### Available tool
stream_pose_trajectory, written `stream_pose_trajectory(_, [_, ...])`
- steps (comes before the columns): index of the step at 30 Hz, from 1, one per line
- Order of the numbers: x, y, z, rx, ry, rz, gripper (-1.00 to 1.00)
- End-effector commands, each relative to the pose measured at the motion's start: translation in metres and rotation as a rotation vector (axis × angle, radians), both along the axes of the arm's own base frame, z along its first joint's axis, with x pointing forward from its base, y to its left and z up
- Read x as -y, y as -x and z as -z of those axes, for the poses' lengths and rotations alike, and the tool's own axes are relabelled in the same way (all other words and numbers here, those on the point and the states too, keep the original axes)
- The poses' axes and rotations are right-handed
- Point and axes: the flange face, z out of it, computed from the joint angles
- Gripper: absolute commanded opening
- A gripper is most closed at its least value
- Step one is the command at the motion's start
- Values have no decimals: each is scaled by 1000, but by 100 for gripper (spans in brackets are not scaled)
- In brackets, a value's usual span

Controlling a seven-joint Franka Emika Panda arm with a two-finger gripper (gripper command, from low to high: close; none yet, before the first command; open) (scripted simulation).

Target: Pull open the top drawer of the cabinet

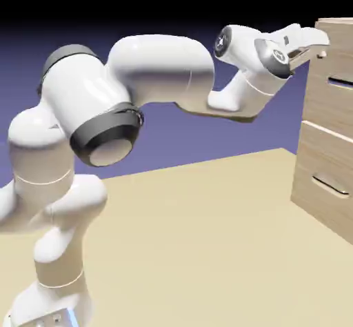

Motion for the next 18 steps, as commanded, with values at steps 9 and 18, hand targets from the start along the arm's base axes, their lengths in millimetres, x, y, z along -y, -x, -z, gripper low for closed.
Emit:
stream_pose_trajectory(9, [-10, -57, 42, 66, 253, 13, 0])
stream_pose_trajectory(18, [-32, -105, 79, 158, 563, 13, 0])
